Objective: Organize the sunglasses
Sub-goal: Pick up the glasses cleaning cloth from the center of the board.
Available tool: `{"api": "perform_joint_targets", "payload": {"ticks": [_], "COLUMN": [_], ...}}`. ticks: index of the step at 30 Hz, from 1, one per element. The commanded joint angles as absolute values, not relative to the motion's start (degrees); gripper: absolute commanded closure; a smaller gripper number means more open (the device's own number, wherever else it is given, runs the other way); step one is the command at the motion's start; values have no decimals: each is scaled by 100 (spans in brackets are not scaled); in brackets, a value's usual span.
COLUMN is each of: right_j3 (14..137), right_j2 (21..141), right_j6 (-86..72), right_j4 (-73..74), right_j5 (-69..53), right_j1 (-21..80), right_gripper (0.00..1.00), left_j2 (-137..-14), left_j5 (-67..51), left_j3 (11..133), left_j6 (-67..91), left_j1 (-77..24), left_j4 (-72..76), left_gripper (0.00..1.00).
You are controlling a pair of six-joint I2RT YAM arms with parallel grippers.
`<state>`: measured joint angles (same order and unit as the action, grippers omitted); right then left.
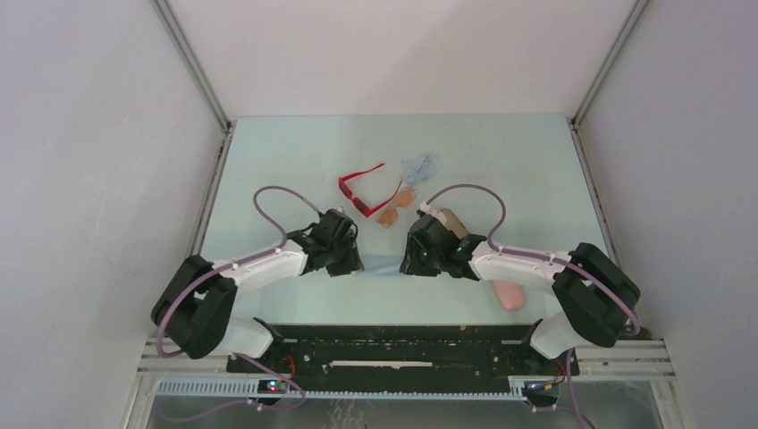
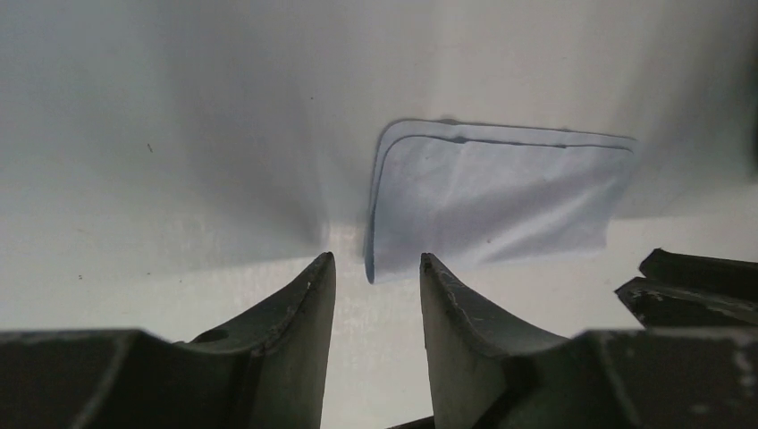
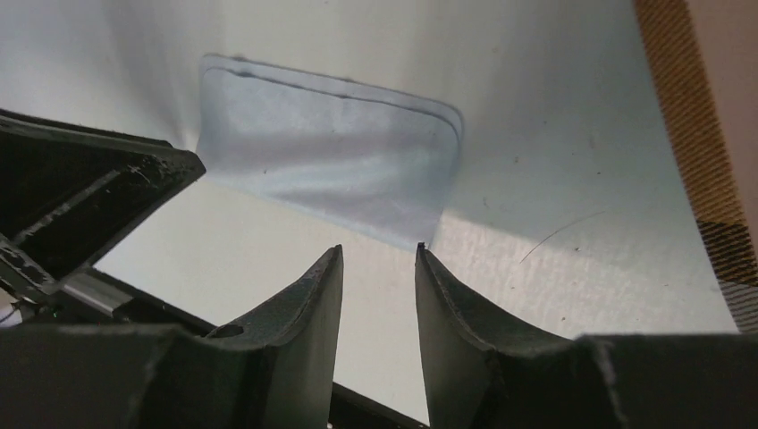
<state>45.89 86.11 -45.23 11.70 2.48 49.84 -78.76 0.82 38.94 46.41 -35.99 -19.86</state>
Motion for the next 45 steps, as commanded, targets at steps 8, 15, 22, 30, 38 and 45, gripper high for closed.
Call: {"api": "perform_joint_targets", "payload": {"ticks": [8, 15, 22, 30, 38, 45], "right_j3": [4614, 4612, 4547, 4494, 4500, 4496], "right_j2": [9209, 9445, 9262, 9261, 9528, 9599], "right_j6": [-5428, -5652, -5778, -5700, -5763, -5783], "right_j4": [969, 926, 1092, 1050, 773, 754], "right_j5": [725, 708, 1202, 1204, 828, 731], "right_j1": [4840, 4817, 4817, 4764, 4788, 4780], "right_gripper": [58, 59, 61, 61, 62, 68], "left_j2": [-8577, -8505, -8714, -8802, -8884, -8675], "left_j5": [44, 44, 44, -308, -557, -299], "left_j3": [3876, 3772, 3751, 3733, 3796, 3831], "left_j6": [4570, 4478, 4378, 4241, 4153, 4106], "left_j1": [-3611, -3511, -3408, -3367, -3376, -3381], "left_j4": [-1424, -1396, -1306, -1100, -1076, -1383], "left_gripper": [58, 58, 59, 59, 64, 62]}}
